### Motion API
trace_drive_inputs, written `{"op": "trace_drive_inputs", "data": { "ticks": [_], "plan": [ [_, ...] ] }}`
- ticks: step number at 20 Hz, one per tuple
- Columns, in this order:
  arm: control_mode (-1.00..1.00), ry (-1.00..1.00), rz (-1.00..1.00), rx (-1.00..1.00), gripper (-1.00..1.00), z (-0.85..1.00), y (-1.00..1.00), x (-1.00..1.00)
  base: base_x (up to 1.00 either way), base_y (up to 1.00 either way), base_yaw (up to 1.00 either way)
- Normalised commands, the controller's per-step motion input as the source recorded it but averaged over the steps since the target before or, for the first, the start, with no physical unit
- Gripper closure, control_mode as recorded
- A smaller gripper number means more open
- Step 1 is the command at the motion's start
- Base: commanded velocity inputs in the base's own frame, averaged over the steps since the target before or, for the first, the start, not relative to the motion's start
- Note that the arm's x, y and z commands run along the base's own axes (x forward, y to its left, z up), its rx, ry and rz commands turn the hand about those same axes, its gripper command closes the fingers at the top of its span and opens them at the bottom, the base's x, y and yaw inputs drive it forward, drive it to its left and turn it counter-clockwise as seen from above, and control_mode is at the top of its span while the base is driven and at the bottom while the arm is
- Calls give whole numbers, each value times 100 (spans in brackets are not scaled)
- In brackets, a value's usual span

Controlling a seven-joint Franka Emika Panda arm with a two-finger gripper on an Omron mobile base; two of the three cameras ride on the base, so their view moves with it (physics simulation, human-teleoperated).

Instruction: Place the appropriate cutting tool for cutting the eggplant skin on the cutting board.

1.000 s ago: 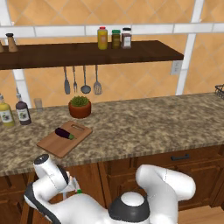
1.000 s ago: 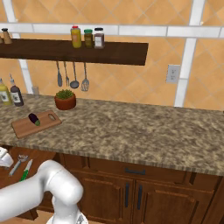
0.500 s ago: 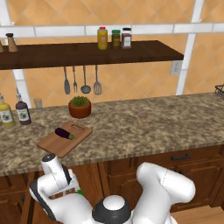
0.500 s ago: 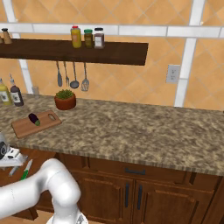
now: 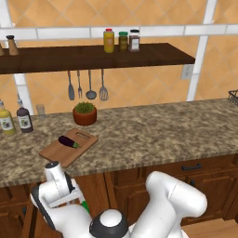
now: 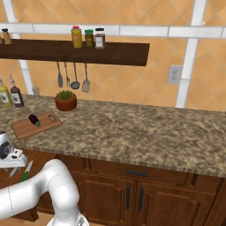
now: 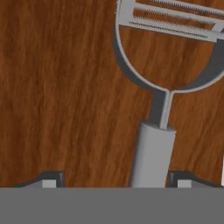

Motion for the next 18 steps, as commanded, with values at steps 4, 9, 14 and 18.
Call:
{"op": "trace_drive_inputs", "data": {
  "ticks": [4,9,14,18],
  "plan": [
    [-100,1,0,0,100,-40,13,-8,0,0,0],
    [-100,2,0,0,100,-52,-1,-45,0,0,0],
    [-100,3,0,0,100,-20,0,-73,0,0,0],
    [-100,0,0,7,100,79,0,-77,0,0,0]
  ]
}}
